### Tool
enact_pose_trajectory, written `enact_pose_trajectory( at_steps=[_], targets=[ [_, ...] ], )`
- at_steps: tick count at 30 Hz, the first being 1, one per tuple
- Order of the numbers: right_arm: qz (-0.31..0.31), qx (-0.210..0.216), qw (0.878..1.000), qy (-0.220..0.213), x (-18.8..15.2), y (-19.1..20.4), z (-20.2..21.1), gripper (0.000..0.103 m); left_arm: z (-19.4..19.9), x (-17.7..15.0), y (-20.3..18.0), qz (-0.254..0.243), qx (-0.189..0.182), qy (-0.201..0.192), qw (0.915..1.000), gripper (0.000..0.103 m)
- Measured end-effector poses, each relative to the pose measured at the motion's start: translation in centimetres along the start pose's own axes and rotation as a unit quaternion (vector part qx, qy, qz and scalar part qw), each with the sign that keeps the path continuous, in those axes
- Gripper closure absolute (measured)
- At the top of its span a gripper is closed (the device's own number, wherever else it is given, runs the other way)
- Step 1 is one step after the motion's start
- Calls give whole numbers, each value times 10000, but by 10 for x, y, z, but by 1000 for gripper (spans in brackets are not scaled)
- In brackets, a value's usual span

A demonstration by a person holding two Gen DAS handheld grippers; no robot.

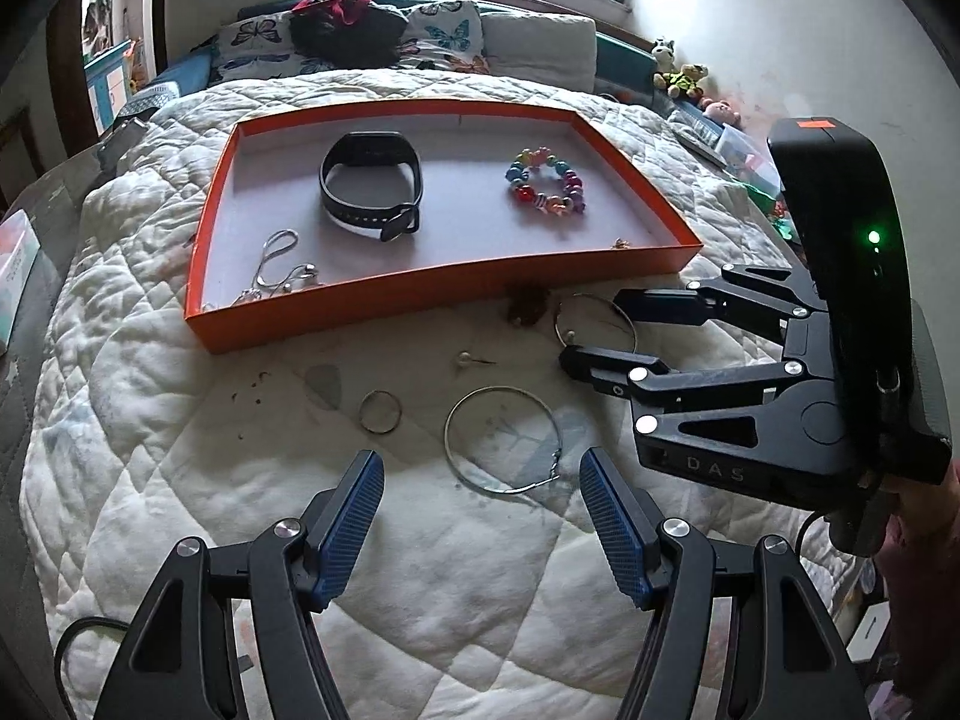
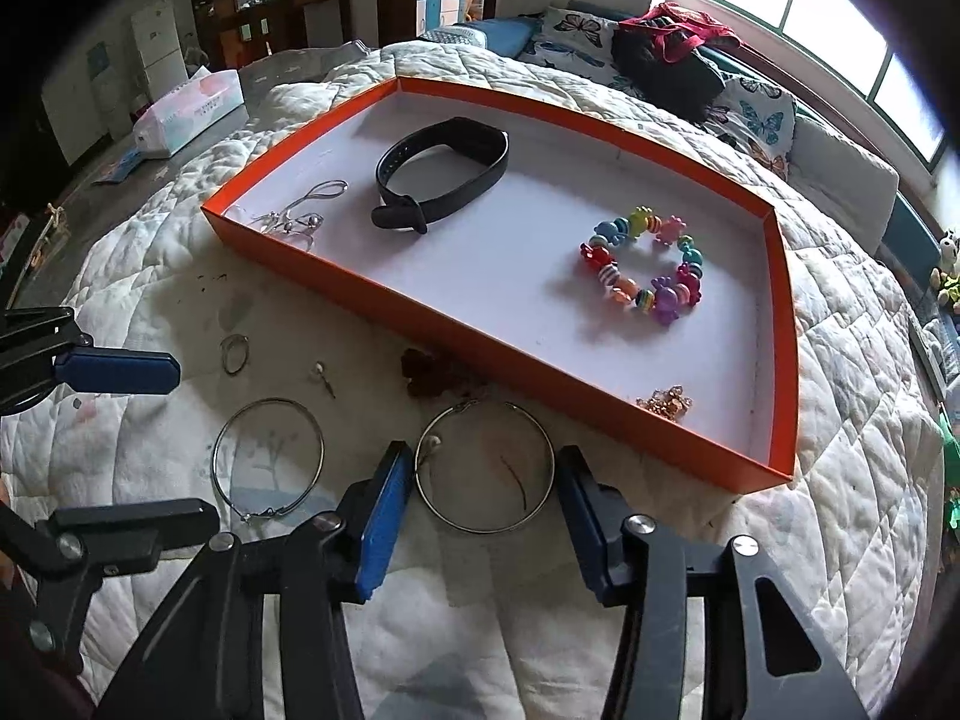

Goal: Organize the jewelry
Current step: 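Withdraw both open tools from the tray toward the silver hoop earrings, then grasp a large silver hoop earring with the right tool while the left tool grasps the other hoop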

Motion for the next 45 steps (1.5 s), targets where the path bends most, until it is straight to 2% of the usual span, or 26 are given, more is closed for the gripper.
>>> enact_pose_trajectory(
  at_steps=[8,24,27,31,36,45],
  targets=[
    [-13,32,10000,6,-6,-4,7,49,-5,7,-11,-194,-158,-173,9995,31],
    [-40,127,9999,26,-22,-12,20,49,-30,6,-16,-450,-68,-33,9990,36],
    [-54,149,9999,2,-23,-14,22,49,-32,7,-17,-504,-21,-43,9987,39],
    [-82,214,9997,-27,-24,-15,26,49,-32,8,-16,-541,5,-68,9985,51],
    [-132,242,9996,-79,-23,-16,29,49,-28,9,-18,-596,-88,-142,9981,51],
    [-162,327,9993,-128,-24,-17,32,49,-30,10,-17,-619,-6,-87,9980,50]
  ],
)
Point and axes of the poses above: each gripper's, at about its wrist camera, not at the fingertips, and z roughly against the way its jaws point, y to its left, x to its top, the point moved 10 cm from there along -z, roughly the way its jaws point, and after that the axes turned 5 degrees about -z, right-handed, at the moved point
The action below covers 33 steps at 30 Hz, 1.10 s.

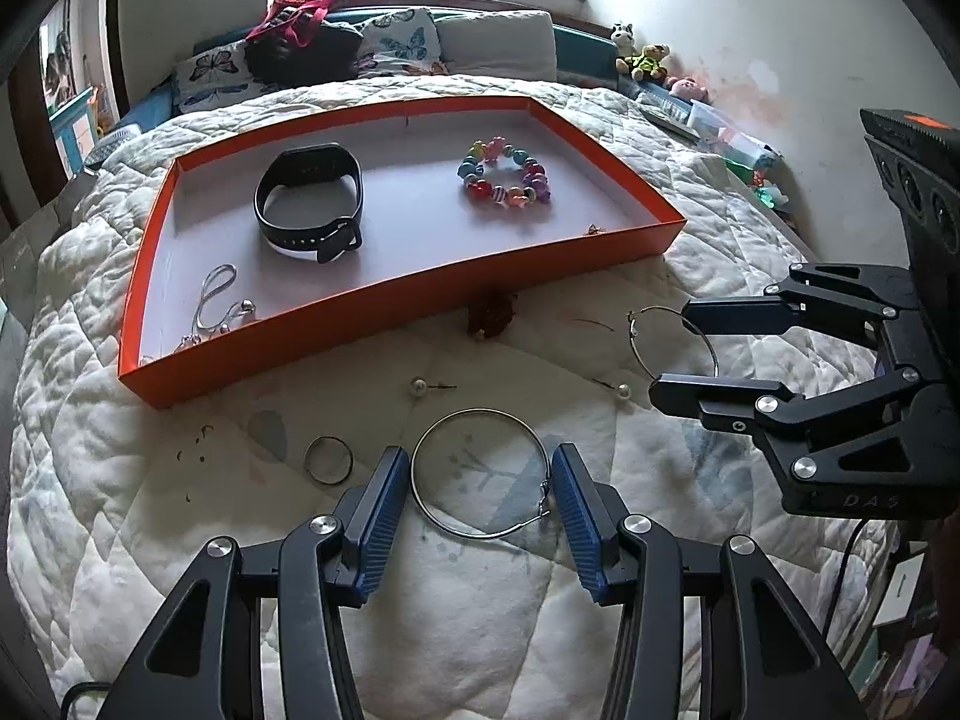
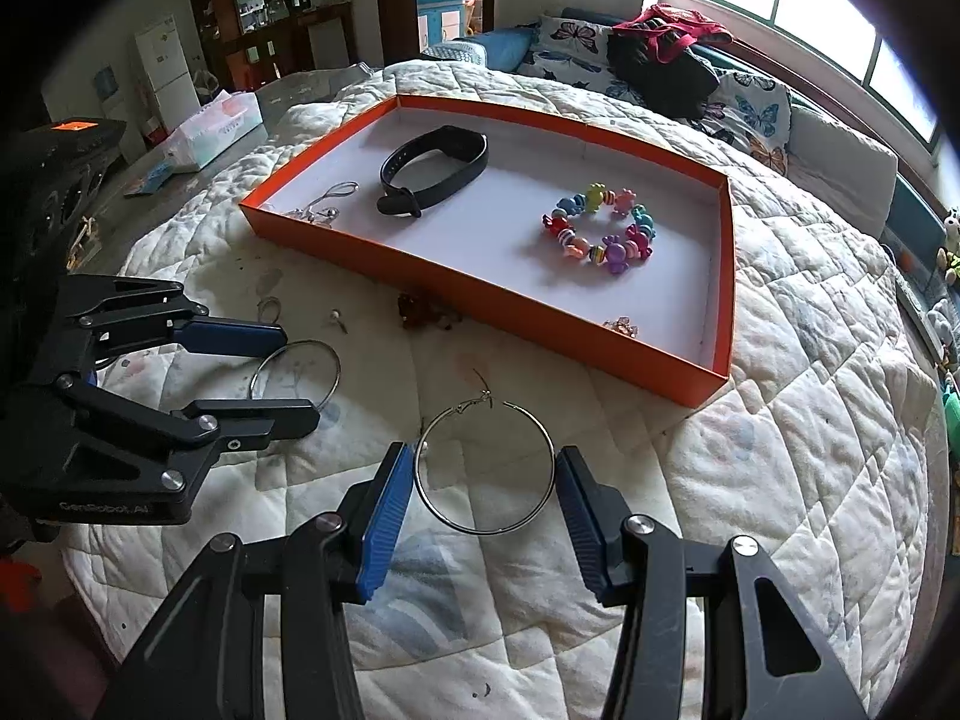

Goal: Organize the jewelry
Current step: 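Grasp a large silver hoop earring with the right tool while the left tool grasps the other hoop, then carry both hoops into the orange tray and open both tools to release them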

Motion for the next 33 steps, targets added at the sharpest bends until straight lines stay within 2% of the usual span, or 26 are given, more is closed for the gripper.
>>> enact_pose_trajectory(
  at_steps=[6,18,27,33],
  targets=[
    [-54,98,9999,-53,1,0,6,49,4,1,-4,-31,21,-96,9999,51],
    [-25,181,9994,-301,18,5,27,49,47,26,10,96,30,-645,9979,51],
    [-190,218,9981,-550,53,-7,27,49,55,66,61,338,289,-812,9957,51],
    [-335,363,9978,-444,71,-17,8,49,40,86,102,537,491,-707,9948,51]
  ],
)
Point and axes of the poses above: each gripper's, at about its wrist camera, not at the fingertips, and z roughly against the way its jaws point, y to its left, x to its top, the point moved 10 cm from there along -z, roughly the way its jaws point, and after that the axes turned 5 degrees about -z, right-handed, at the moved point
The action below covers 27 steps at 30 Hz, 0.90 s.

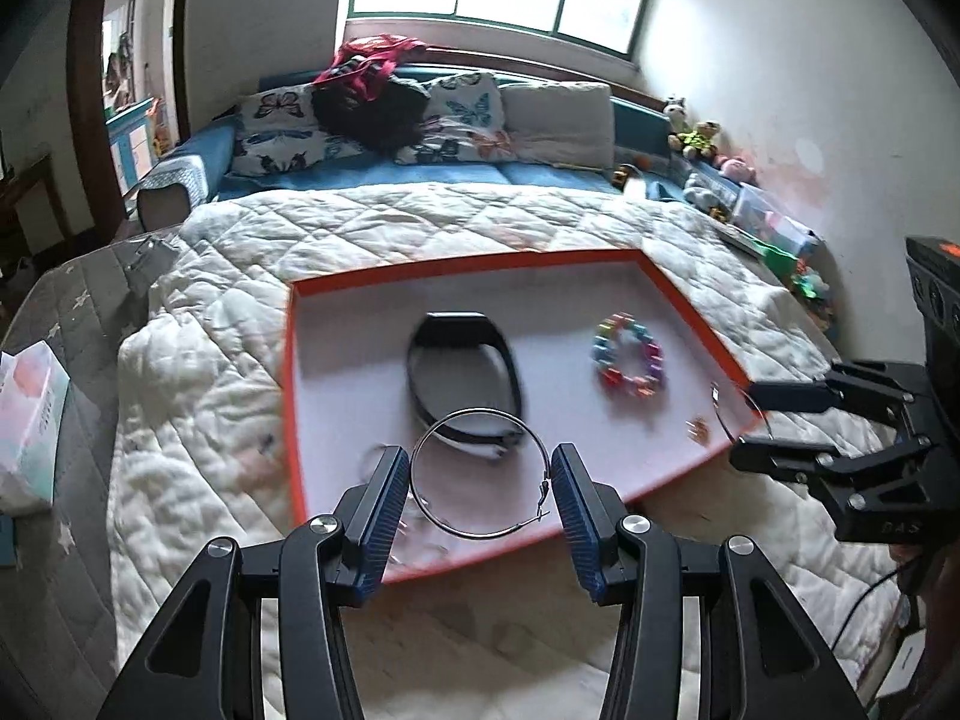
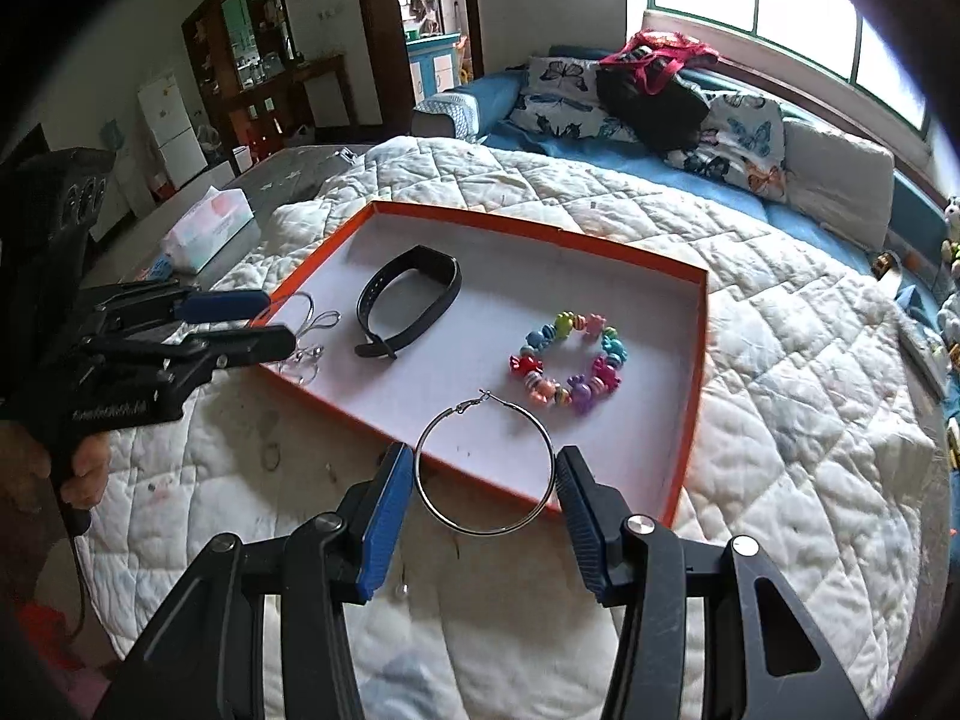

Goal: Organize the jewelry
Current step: 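Carry both hoops into the orange tray and open both tools to release them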

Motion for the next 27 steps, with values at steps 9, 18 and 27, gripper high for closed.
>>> enact_pose_trajectory(
  at_steps=[9,18,27],
  targets=[
    [-116,264,9991,298,8,2,-36,49,-42,23,61,242,364,181,9989,51],
    [-116,333,9976,603,3,4,-57,49,-64,38,80,241,427,206,9986,51],
    [-64,196,9978,632,0,-3,-59,49,-85,39,68,124,362,343,9987,51]
  ],
)
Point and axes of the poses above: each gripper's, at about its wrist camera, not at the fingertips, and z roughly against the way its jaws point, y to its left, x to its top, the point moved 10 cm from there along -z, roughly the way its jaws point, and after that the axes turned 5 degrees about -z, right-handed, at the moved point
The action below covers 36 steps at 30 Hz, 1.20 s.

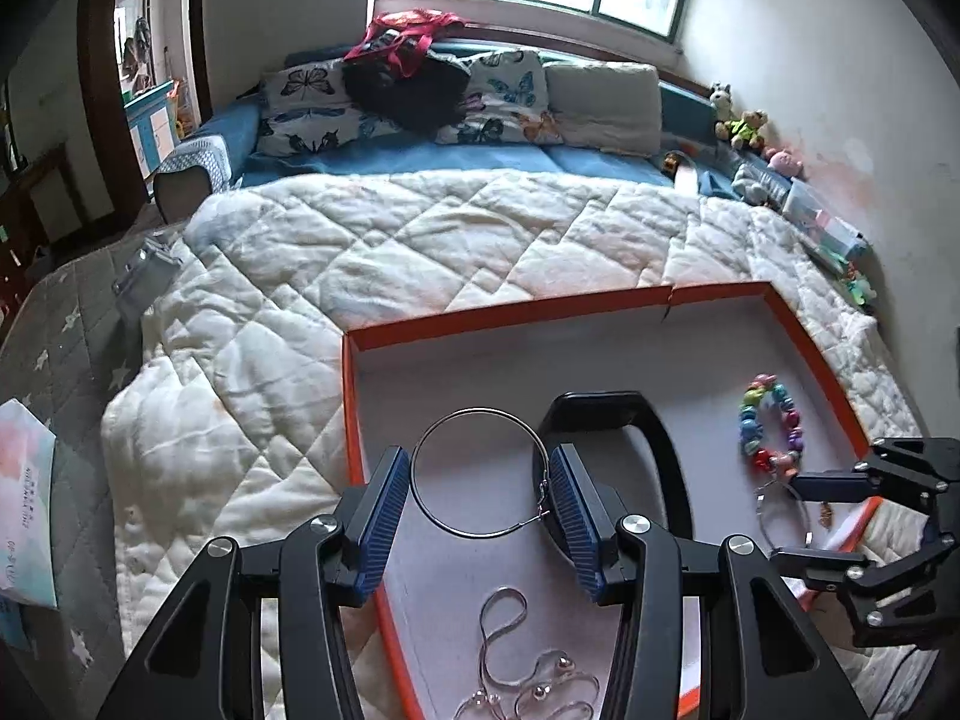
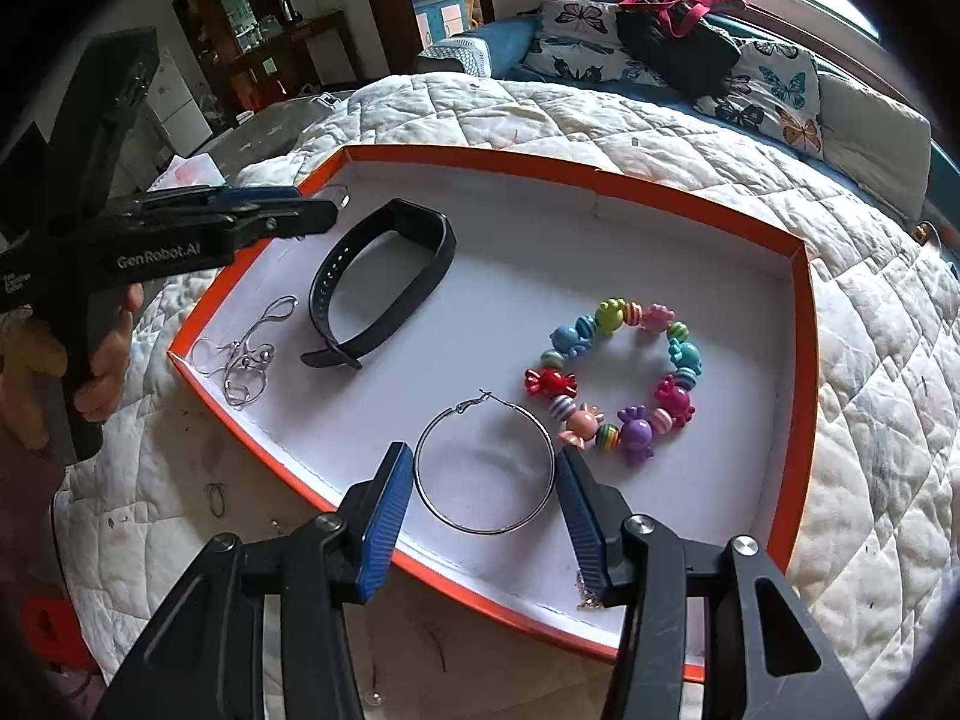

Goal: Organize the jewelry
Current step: 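Carry both hoops into the orange tray and open both tools to release them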

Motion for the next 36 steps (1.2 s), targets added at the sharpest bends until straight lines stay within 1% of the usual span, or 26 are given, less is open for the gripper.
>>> enact_pose_trajectory(
  at_steps=[2,5,8,10,18,20,24,30,36],
  targets=[
    [2,-20,10000,-11,1,-1,0,49,-6,-2,-2,40,-38,59,10000,51],
    [46,-155,9999,-39,2,-5,-1,49,-9,-2,-1,82,-50,42,9999,51],
    [32,-149,9999,-47,2,-6,0,49,-11,-2,0,222,-170,66,9996,50],
    [31,-237,9997,-67,3,-9,-1,48,-11,-1,0,238,-182,71,9995,50],
    [105,-215,9997,-61,4,-7,-3,48,-13,-2,-2,104,-99,127,9998,49],
    [117,-209,9997,-62,5,-6,-3,48,-13,-2,-4,40,-96,139,9998,46],
    [145,-223,9996,-98,6,-3,0,45,-11,-1,-7,-1,-37,116,9999,43],
    [135,-226,9995,-170,7,1,9,44,6,-2,-6,-49,65,28,10000,43],
    [108,-268,9991,-319,0,4,28,44,45,-10,-16,-107,103,-201,9997,43]
  ],
)
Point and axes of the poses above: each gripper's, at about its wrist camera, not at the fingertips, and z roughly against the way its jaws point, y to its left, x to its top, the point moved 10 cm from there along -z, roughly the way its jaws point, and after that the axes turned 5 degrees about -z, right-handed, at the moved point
